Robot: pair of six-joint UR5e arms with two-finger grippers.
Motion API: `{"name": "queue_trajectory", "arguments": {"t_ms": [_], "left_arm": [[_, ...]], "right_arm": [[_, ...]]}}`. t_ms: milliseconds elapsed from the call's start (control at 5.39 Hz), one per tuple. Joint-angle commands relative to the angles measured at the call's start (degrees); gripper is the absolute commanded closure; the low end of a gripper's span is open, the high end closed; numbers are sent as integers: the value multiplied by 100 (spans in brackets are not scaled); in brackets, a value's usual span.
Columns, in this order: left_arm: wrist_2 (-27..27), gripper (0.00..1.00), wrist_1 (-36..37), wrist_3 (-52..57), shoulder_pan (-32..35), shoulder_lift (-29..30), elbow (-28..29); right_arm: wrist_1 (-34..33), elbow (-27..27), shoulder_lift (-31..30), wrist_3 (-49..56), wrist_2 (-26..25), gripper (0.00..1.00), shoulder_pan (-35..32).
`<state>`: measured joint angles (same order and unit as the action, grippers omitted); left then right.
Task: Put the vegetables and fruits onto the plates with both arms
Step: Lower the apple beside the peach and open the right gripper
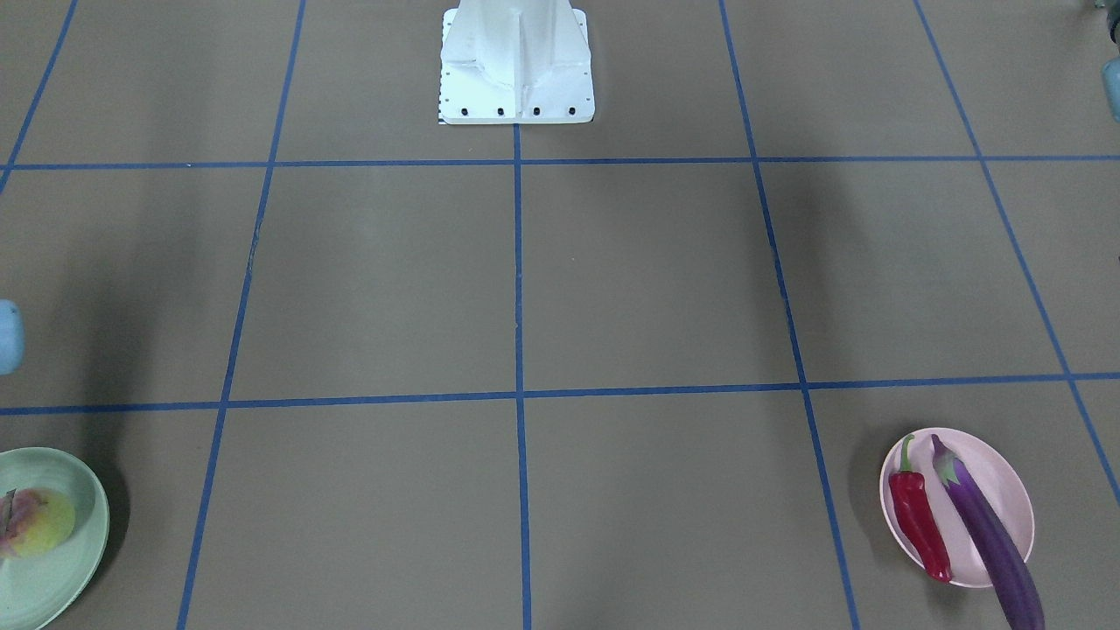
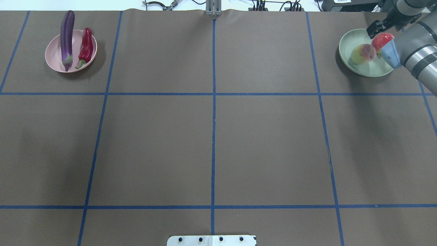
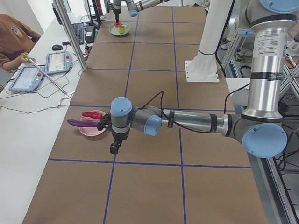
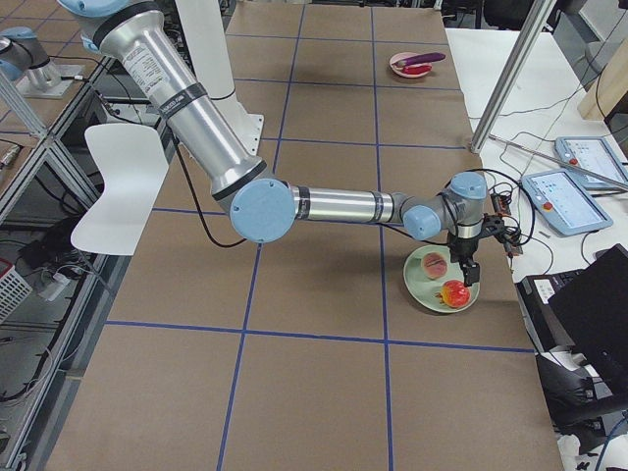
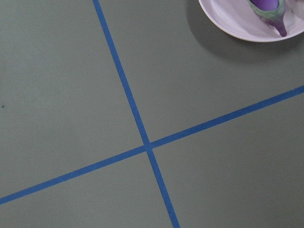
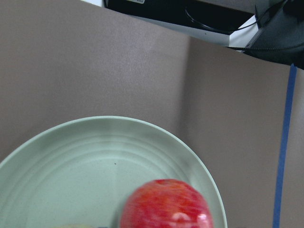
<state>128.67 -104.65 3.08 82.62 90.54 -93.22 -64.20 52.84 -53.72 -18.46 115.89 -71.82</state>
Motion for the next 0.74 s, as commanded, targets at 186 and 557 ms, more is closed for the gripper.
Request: {"name": "queue_trajectory", "arguments": {"t_ms": [186,557], "left_arm": [[9,0,15,9,-18,16,32],[35,0,250,252,17,33,15]], "right_arm": [[-3127,3210,-637,132,1005,0,-586],[-4858,4634,-1391,1757,1145,0,-1137]]}}
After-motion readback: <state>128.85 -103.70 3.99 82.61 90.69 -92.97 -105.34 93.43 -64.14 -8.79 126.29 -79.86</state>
